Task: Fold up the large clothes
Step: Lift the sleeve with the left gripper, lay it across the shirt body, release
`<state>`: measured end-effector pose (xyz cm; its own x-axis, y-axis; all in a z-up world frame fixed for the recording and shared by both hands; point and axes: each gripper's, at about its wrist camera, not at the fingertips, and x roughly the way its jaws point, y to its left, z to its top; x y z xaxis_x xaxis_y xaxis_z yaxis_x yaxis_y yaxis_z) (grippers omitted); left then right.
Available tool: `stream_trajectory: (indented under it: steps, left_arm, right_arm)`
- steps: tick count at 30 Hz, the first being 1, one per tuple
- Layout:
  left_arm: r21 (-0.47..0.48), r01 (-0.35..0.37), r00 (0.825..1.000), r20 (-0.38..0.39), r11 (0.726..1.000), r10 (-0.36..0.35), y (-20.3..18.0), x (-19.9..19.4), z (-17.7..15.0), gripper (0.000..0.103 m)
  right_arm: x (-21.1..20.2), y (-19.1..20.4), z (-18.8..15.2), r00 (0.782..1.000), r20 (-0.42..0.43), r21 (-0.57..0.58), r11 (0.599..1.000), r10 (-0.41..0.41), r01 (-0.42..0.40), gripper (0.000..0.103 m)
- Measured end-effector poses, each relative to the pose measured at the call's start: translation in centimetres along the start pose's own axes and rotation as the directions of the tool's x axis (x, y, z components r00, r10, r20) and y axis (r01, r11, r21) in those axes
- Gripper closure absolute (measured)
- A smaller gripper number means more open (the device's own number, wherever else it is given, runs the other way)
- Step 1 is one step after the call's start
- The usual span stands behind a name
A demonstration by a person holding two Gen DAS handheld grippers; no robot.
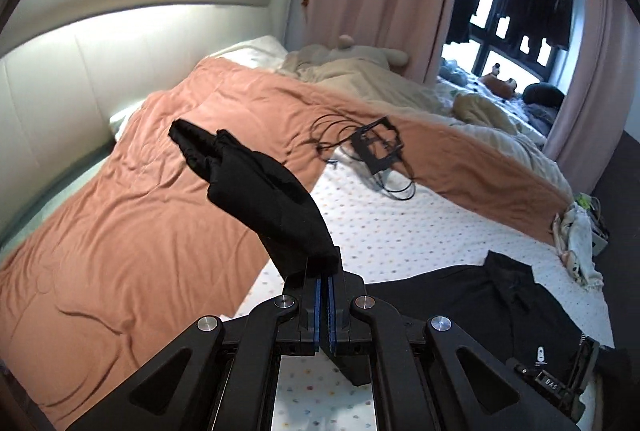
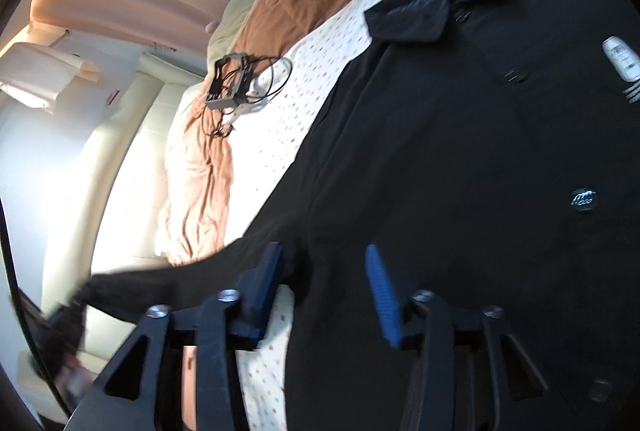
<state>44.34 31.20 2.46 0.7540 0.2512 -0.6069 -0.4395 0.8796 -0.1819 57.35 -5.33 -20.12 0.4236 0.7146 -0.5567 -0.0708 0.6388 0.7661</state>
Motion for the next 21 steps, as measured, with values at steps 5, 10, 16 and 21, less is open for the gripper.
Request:
stream_trajectory:
  steps: [5,10,16,21]
  left_arm:
    - [0.087,0.087,0.995,0.031,0.992,-0.09,-7.1,-2.4,1.3,0.101]
    - [0.159,0.183,0.98,0.047,0.97,-0.193,-13.8,-4.1,1.9,0.101]
    - [0.22,0.28,0.958,-0.004,0.934,-0.287,-20.8,-3.7,0.5,0.101]
    - [0.293,0.344,0.938,-0.064,0.892,-0.341,-26.5,-2.9,-1.5,0.101]
  right_arm:
    - [-5.4,-2.3,0.7,0.995,0.077,0.019,0.998,-0.06,0.058,0.023]
    - [-10.7,-5.9,1.2,0.98,0.157,0.065,0.992,-0.12,0.111,0.022]
    - [-15.0,-10.1,2.2,0.963,0.215,0.137,0.981,-0.164,0.137,0.022]
    - [-17.1,-12.2,3.5,0.943,0.272,0.215,0.967,-0.191,0.134,0.022]
